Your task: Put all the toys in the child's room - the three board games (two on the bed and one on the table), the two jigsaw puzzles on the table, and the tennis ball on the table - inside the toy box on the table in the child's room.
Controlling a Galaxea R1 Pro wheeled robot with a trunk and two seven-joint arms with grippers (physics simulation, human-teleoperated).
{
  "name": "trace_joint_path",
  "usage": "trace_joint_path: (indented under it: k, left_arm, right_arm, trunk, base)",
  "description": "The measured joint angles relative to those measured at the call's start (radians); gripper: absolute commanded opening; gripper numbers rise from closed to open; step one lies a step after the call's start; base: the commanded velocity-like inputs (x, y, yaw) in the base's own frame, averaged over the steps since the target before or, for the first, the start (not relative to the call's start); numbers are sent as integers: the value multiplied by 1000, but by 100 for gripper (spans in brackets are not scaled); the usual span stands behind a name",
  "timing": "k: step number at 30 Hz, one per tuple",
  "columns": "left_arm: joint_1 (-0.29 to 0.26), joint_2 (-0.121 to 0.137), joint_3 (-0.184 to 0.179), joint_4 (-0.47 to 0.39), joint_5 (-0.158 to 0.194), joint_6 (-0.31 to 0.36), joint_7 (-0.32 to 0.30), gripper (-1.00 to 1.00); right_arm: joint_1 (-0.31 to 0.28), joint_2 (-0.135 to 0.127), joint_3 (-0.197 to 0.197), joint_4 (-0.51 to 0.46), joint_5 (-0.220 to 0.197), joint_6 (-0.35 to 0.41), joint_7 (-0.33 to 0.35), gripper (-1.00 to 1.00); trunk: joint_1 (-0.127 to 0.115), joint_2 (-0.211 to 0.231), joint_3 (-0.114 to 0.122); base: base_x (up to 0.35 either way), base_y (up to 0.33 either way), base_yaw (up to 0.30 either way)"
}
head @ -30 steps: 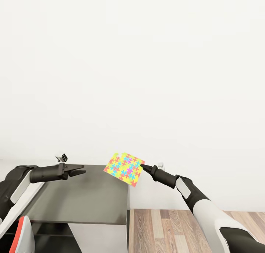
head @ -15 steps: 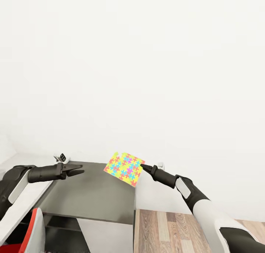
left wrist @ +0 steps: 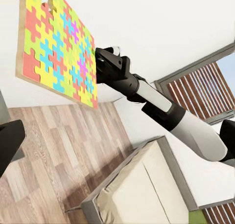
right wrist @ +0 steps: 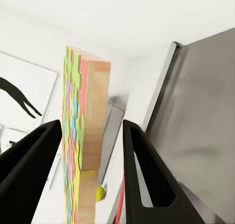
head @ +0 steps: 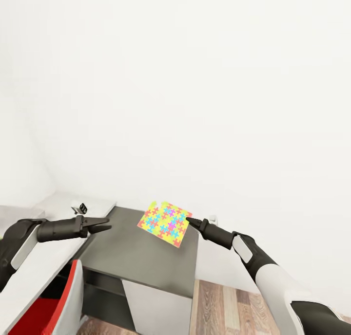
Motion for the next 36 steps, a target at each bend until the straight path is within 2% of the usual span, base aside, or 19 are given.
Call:
trace_joint_path:
  k: [36]
  left_arm:
    - [0,7,0,2,-2,0,1,100]
  right_arm:
    - [0,-2,0,0,0,0,3,-100]
  trunk:
    - [0,0,0]
  base:
    - [0,0,288]
